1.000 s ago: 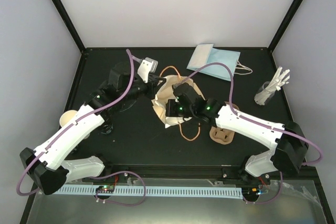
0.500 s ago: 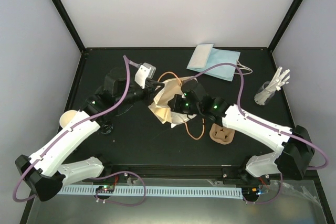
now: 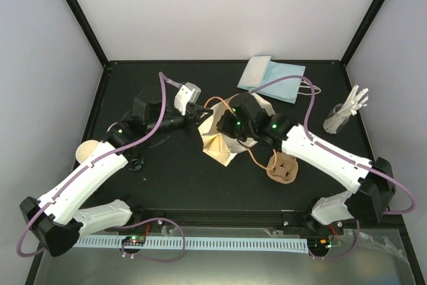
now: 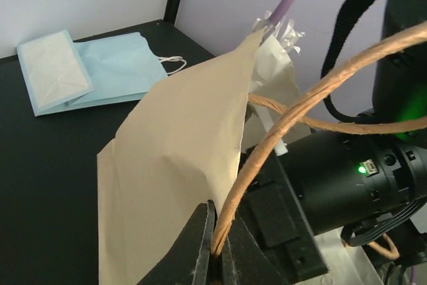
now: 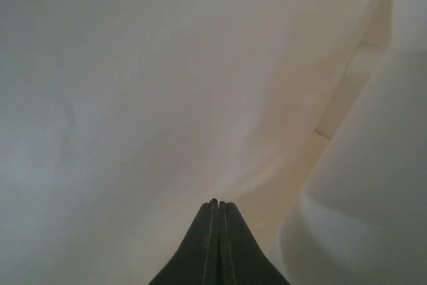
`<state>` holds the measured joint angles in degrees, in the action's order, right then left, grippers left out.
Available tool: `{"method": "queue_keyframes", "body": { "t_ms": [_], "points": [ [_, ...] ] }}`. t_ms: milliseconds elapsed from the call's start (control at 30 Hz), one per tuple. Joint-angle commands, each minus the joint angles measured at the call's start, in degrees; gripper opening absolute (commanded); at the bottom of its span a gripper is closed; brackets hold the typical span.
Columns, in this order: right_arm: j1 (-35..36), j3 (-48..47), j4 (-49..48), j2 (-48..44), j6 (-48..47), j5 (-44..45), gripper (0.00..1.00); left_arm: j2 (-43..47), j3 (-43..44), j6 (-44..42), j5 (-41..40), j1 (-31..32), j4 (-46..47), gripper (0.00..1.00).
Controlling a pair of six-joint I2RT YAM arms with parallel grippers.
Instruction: Pack the takeout coffee
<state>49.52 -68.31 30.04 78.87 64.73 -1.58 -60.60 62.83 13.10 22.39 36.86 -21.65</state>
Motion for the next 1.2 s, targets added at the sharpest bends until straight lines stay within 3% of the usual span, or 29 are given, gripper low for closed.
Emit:
{"method": "queue_keyframes", "body": {
  "t_ms": [0,167,500,867,1167],
  "points": [
    [-1.7,-4.2,9.6,3.8,8.3,7.7,0.01,0.4,1.2,0.9,5.8,0.1,4.1,0.02],
    [-1.7,-5.1,8.9,6.3,10.4,7.8,0.01,-1.3,2.4,1.2,5.4,0.3,4.1,0.02],
    [-1.7,-6.6,20.7,13.5,8.9,10.1,0.01,-3.8,7.4,-2.3,-2.3,0.3,1.1,0.02],
    [-1.8,-28.1,56.7,28.0,5.1,21.2,0.01,-7.4,9.3,-4.0,-9.7,0.3,-1.8,0.02],
    [-1.8,-26.7,56.8,26.3,4.3,23.0,0.01,-7.6,9.6,-4.5,-16.9,0.2,-5.0,0.02]
  ]
}}
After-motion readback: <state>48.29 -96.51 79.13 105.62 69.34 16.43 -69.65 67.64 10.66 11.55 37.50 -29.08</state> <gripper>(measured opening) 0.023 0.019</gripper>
